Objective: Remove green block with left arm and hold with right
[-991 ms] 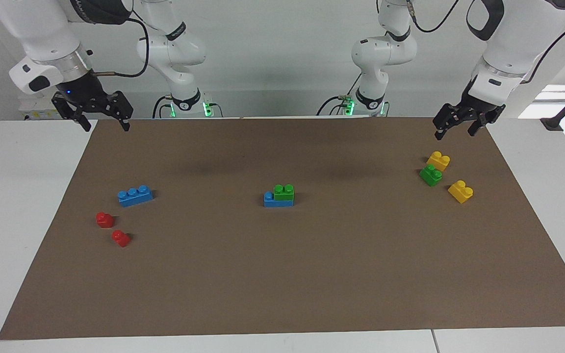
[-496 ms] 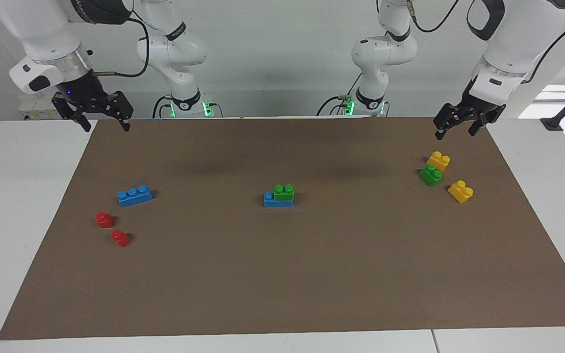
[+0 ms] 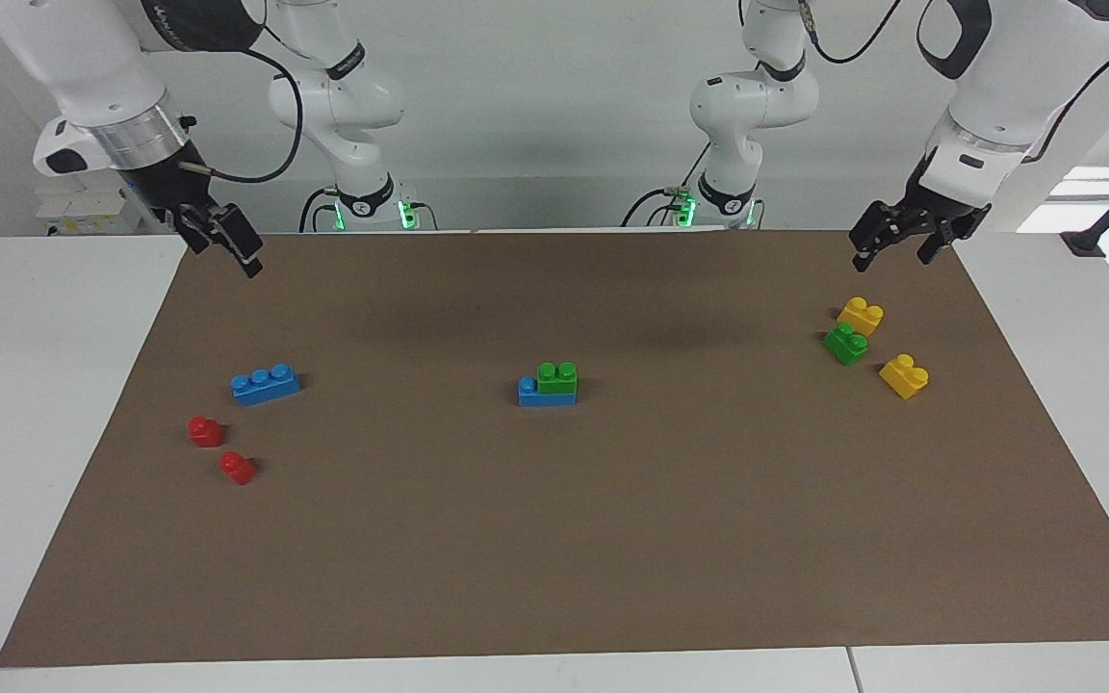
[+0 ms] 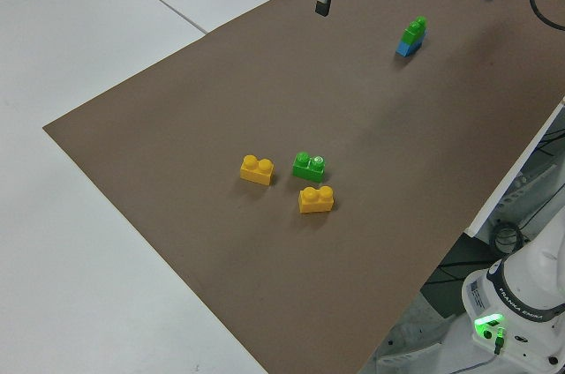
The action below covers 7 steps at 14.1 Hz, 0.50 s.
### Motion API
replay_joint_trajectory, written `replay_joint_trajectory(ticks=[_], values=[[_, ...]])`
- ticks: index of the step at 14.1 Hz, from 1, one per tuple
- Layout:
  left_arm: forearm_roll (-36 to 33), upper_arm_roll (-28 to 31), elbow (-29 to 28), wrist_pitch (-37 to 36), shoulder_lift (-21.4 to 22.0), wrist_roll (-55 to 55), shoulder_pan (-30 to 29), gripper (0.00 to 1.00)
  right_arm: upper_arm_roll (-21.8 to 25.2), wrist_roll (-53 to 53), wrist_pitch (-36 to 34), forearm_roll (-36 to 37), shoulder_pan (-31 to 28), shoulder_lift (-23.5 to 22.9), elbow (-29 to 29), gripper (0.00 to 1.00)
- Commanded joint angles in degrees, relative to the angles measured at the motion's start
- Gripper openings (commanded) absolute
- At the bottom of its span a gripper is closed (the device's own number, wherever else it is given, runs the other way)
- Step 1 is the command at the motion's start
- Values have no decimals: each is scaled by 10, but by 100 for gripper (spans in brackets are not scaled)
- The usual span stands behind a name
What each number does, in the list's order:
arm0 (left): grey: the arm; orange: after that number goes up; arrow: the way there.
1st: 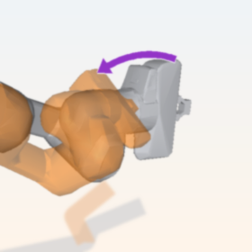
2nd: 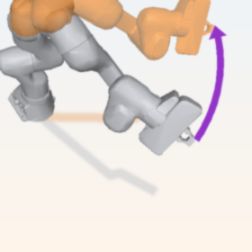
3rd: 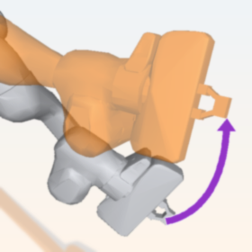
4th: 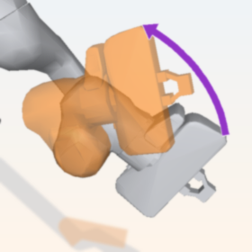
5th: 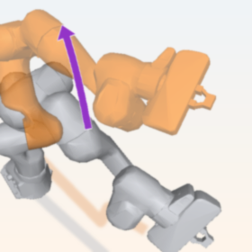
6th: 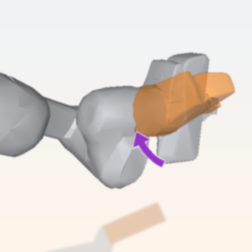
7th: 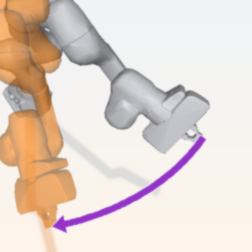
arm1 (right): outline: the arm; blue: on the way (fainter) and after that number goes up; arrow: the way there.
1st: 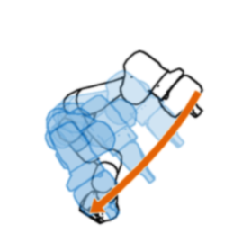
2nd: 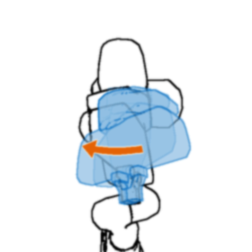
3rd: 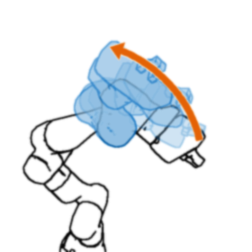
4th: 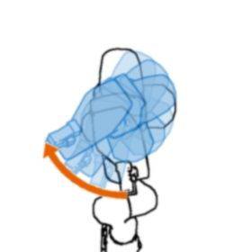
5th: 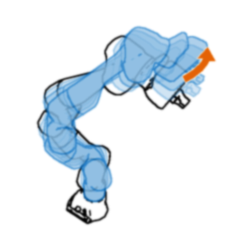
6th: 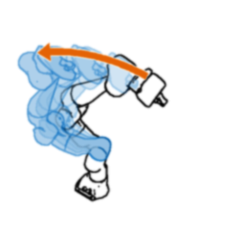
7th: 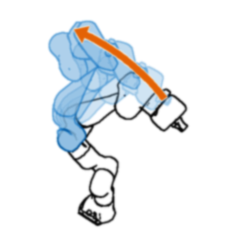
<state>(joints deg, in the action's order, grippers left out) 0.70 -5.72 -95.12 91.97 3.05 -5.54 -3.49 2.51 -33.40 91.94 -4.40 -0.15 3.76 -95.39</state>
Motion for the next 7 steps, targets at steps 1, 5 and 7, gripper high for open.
replay_joint_trajectory(ticks=[1, 5, 7], values=[[4, 1, -6, -20, 19, -15, -3, 100, -2, -109, 15, -55, -4, 13, -33, 95], [6, -4, -11, -40, 24, -140, 9, 100, -3, -241, 11, -122, -2, -1, -41, 95], [7, -4, -25, -53, 32, -206, 40, 100, -3, -278, 17, -174, -2, -14, -51, 93]])
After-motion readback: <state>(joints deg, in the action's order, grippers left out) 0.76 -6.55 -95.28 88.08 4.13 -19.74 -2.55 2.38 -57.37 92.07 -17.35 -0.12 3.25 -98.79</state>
